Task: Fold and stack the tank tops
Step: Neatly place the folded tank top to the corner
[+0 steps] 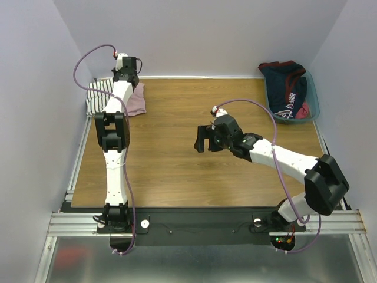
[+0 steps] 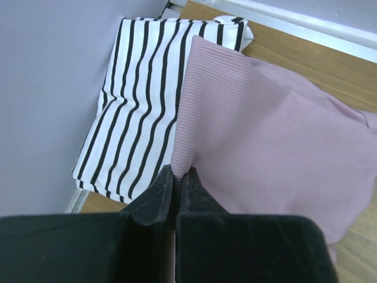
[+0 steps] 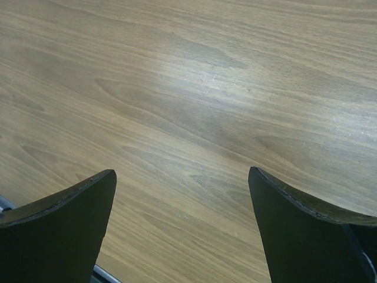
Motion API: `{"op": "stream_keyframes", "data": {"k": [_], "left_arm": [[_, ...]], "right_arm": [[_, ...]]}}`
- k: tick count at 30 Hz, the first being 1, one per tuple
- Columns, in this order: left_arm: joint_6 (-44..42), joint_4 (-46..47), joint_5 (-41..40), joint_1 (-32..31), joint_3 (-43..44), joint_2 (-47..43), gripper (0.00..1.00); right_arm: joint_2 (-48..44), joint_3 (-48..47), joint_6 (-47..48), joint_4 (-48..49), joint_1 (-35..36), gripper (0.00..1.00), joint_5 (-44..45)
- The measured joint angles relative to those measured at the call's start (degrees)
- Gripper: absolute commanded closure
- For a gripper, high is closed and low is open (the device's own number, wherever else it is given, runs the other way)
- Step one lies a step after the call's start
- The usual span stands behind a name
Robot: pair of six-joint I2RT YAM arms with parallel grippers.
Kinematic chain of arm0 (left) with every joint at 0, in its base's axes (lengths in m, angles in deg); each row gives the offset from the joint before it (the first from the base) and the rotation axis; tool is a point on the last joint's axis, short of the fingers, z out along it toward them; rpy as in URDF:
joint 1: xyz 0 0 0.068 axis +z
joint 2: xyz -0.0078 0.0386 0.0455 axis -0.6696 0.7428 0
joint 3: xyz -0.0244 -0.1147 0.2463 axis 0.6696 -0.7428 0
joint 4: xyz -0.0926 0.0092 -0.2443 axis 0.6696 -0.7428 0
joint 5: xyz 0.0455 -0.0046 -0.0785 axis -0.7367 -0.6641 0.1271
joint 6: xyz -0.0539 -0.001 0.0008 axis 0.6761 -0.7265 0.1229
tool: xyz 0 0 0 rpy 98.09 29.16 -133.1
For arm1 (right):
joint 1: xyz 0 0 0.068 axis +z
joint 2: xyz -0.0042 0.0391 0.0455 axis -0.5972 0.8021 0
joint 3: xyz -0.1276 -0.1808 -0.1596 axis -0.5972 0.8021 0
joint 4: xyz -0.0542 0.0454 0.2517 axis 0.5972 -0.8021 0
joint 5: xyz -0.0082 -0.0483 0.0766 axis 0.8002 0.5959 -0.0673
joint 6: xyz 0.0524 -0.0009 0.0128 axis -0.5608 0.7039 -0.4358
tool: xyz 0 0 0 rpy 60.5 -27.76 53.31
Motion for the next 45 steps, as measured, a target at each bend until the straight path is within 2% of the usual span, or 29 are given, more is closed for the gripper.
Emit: {"op": "stream_keyframes", "data": {"k": [19, 30, 36, 39, 40, 41, 42, 45], "left_arm": [[-3.5, 4.9, 7.1, 5.7, 5.5, 0.2, 1.00], [0.4, 5.1, 15.3, 12.2, 5.5, 0.2, 1.00], [1.9, 5.3, 16.1, 13.0, 5.5, 0.2, 0.99], [2.6, 6.0, 16.0, 13.0, 5.5, 0.5, 0.91], [3.0, 6.1, 15.8, 13.1, 5.5, 0.7, 0.81], [3.4, 6.3, 15.5, 13.1, 5.5, 0.9, 0.77], [3.8, 6.6, 15.3, 13.2, 5.5, 1.1, 0.65], [4.9, 7.2, 14.3, 13.4, 4.9, 1.4, 0.51]], "right_arm": [[3.0, 0.0, 0.8, 0.3, 0.0, 0.00, -0.9], [3.0, 0.0, 1.1, 0.8, 0.0, 0.00, -1.0], [3.8, 0.0, 1.3, 1.4, 0.0, 0.00, -1.0], [4.4, 0.0, 1.4, 1.4, 0.0, 0.00, -1.2], [4.6, 0.0, 1.4, 1.4, 0.0, 0.00, -1.4], [4.8, 0.0, 1.4, 1.4, 0.0, 0.00, -1.4], [4.8, 0.0, 1.4, 1.4, 0.0, 0.00, -1.4], [4.9, 0.0, 1.4, 1.5, 0.0, 0.00, -1.4]]}}
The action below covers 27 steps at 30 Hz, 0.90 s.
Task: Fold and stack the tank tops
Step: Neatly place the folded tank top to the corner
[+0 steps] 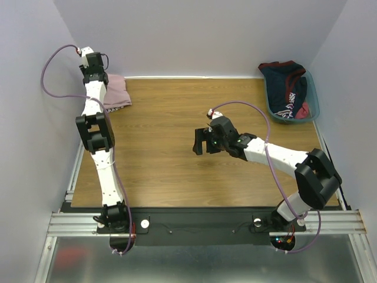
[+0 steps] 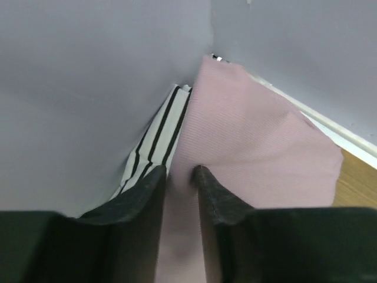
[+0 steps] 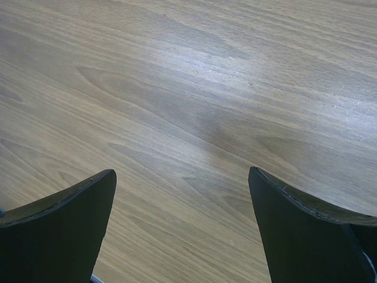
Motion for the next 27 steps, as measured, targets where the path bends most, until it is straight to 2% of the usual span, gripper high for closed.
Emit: {"op": "stream_keyframes", "data": {"k": [2, 3, 11, 14, 17, 19, 23, 24, 27], "left_arm": [[0.4, 0.5, -0.6, 0.2, -0.5, 0.0, 0.12], [0.8, 1.2, -0.9, 0.3, -1.1, 0.0, 0.01], [3.8, 3.3, 2.2, -0.1, -10.6, -4.8, 0.01], [6.4, 4.0, 3.9, -1.4, -19.3, -12.3, 0.01], [8.9, 6.4, 4.8, -5.2, -32.0, -24.9, 0.01], [10.8, 9.4, 5.4, -9.7, -41.6, -34.8, 0.01], [15.0, 15.2, 6.9, -25.7, -62.7, -55.9, 0.01], [15.7, 16.6, 7.0, -31.1, -66.9, -60.1, 0.01], [17.0, 18.2, 6.0, -42.3, -77.3, -68.0, 0.01]], "right_arm": [[0.0, 0.0, 0.1, 0.0, 0.0, 0.00, -0.1], [0.0, 0.0, 0.1, 0.0, 0.0, 0.00, -0.1], [-0.3, 0.0, 0.1, 0.0, 0.0, 0.00, -0.1], [-2.0, 0.0, -0.2, -0.1, 0.0, 0.00, 0.4], [-6.0, 0.7, -0.9, 0.0, 0.0, 0.00, 1.6], [-10.6, 2.0, -1.7, 0.0, 0.0, 0.00, 2.4], [-21.1, 5.8, -3.9, -0.1, 0.0, 0.00, 5.0], [-22.4, 6.5, -4.4, -0.2, 0.0, 0.00, 5.4], [-28.1, 9.1, -6.3, -1.3, 0.0, 0.00, 7.5]]}}
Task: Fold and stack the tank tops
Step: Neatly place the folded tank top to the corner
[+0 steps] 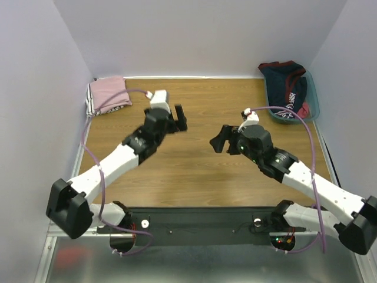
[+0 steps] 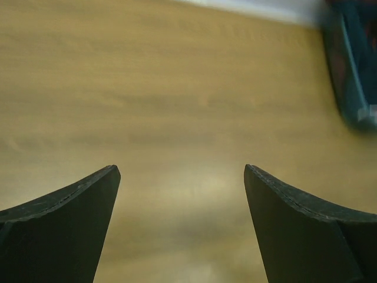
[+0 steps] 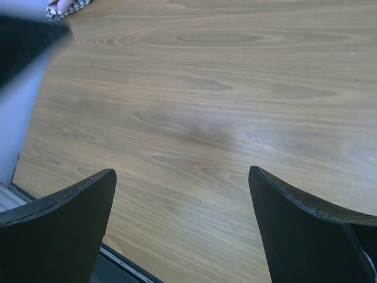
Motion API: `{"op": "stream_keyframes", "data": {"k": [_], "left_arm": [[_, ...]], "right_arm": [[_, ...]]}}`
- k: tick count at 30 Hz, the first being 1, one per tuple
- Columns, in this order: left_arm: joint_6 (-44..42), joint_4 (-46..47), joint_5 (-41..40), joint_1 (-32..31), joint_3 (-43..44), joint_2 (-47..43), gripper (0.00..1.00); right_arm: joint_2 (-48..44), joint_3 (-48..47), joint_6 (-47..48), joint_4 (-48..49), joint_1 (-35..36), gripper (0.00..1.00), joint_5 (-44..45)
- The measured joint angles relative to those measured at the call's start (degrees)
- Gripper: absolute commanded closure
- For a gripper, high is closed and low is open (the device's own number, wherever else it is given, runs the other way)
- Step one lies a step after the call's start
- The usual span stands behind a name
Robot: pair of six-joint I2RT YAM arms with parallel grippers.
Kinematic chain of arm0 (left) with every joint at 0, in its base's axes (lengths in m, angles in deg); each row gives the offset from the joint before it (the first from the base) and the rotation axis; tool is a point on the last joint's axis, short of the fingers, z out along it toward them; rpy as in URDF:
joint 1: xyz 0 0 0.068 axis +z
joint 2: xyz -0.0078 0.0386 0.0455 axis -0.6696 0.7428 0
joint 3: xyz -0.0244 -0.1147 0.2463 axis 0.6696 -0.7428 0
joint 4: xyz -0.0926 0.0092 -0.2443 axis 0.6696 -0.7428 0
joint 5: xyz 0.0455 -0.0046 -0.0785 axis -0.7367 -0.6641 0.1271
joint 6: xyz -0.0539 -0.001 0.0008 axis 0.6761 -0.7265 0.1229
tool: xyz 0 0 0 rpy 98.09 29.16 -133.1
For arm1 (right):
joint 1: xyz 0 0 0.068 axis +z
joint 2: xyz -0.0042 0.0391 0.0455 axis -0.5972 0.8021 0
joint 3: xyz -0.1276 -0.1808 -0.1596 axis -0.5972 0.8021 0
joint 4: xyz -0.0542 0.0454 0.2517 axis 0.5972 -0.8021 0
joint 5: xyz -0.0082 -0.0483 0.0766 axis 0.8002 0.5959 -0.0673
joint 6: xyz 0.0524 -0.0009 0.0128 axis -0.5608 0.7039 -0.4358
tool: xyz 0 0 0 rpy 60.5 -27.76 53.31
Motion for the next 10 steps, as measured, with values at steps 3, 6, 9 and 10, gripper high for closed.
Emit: {"op": "stream_keyframes", "data": {"k": [3, 6, 9, 10], "left_arm": [[1.8, -1.6, -1.1, -8.3, -9.3, -5.4, 0.01], [3.8, -4.0, -1.4, -12.0, -15.4, -8.9, 0.01], [5.5, -6.3, -1.6, -13.6, -17.2, -12.6, 0.01], [5.8, -6.2, -1.6, -14.2, -17.2, -14.1, 0.01]], "right_arm": [[-4.3, 2.6, -1.5, -2.3, 0.0, 0.00, 2.4], [-7.2, 4.6, -2.5, -3.9, 0.0, 0.00, 4.5], [-8.6, 6.1, -3.0, -5.2, 0.0, 0.00, 5.9], [-8.7, 6.5, -3.0, -5.4, 0.0, 0.00, 6.3]]}}
